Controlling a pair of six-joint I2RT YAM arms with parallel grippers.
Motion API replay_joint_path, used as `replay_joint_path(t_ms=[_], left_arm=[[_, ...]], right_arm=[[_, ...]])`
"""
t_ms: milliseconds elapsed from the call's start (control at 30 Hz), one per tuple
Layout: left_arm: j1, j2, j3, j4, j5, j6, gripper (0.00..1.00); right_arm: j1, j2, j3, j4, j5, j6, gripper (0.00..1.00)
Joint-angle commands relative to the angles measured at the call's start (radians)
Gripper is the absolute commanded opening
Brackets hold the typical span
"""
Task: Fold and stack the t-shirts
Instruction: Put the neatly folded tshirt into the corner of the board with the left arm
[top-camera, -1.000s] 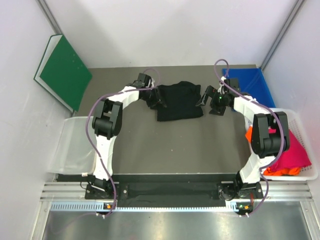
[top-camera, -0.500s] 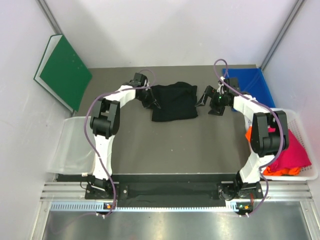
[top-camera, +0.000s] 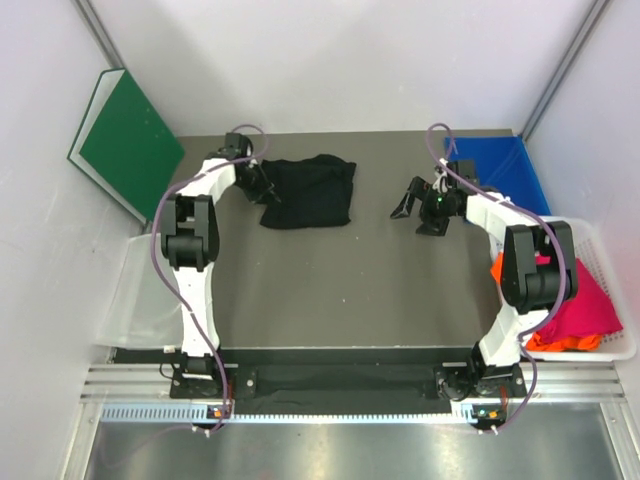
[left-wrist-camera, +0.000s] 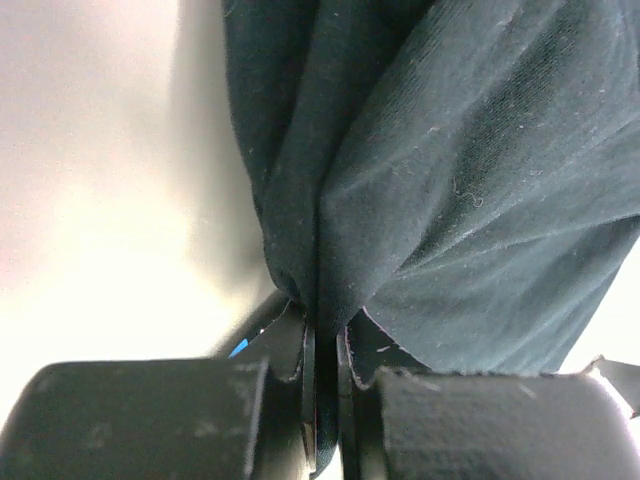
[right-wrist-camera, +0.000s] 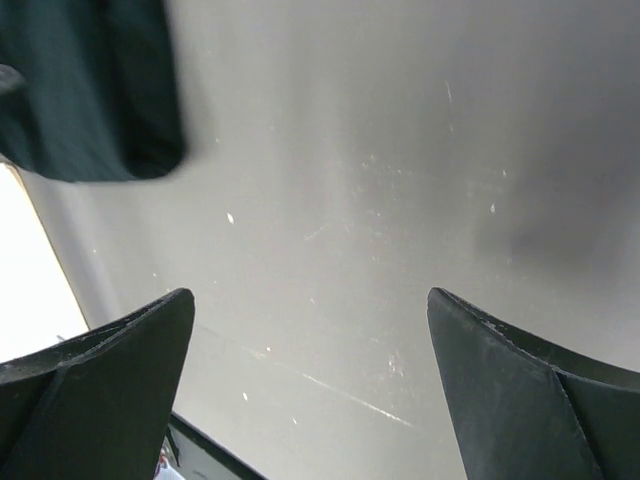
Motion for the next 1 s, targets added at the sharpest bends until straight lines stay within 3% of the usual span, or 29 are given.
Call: replay_joint_path(t_ms=[0,333,367,400,433,500,533,567,767,867,933,967], left_arm=[[0.077,0.031,0.135,-0.084,-0.083,0.088,0.0],[0.236,0.011,0.198,-0.206,-0.269,0.147,0.0],[0.246,0.011,0.206,-0.21,-0.295,0.148,0.06],[0.265,0.011,0.21,-0.215,-0.3,0.147,0.22],[0.272,0.014,0.22,-0.216,-0.292,0.147,0.46],[0.285,0.021,0.279,-0.241,-0.304,0.156,0.73],[0.283,0.02,0.301,-0.253,-0.303,0.161,0.81],[0.282,0.0,0.322,-0.249,-0.289,0.168,0.99],[0.21,-0.133,0.295,-0.117,-0.131,0.201,0.99],[0.118,-0.149,0.293,-0.1,-0.074,0.187,0.99],[0.088,-0.143,0.287,-0.095,-0.05,0.182,0.72],[0.026,-0.131,0.284,-0.089,-0.044,0.168,0.34]], right_arm=[[-0.01,-0.02,-0.025,0.011,-0.011,-0.017,1.0],[-0.007,-0.02,-0.045,0.022,-0.015,-0.008,1.0],[-0.005,-0.02,-0.044,0.02,-0.016,-0.008,1.0],[-0.004,-0.017,-0.039,0.019,-0.016,-0.007,1.0],[-0.002,-0.017,-0.039,0.019,-0.015,-0.008,1.0],[-0.002,-0.017,-0.038,0.016,-0.016,-0.01,1.0],[0.001,-0.017,-0.038,0.016,-0.016,-0.013,1.0],[0.001,-0.019,-0.039,0.014,-0.015,-0.013,1.0],[0.002,-0.016,-0.058,0.02,-0.016,-0.011,1.0],[0.004,-0.014,-0.067,0.032,-0.015,-0.002,1.0],[0.005,-0.014,-0.067,0.035,-0.016,0.001,1.0],[0.007,-0.014,-0.065,0.037,-0.016,0.001,1.0]])
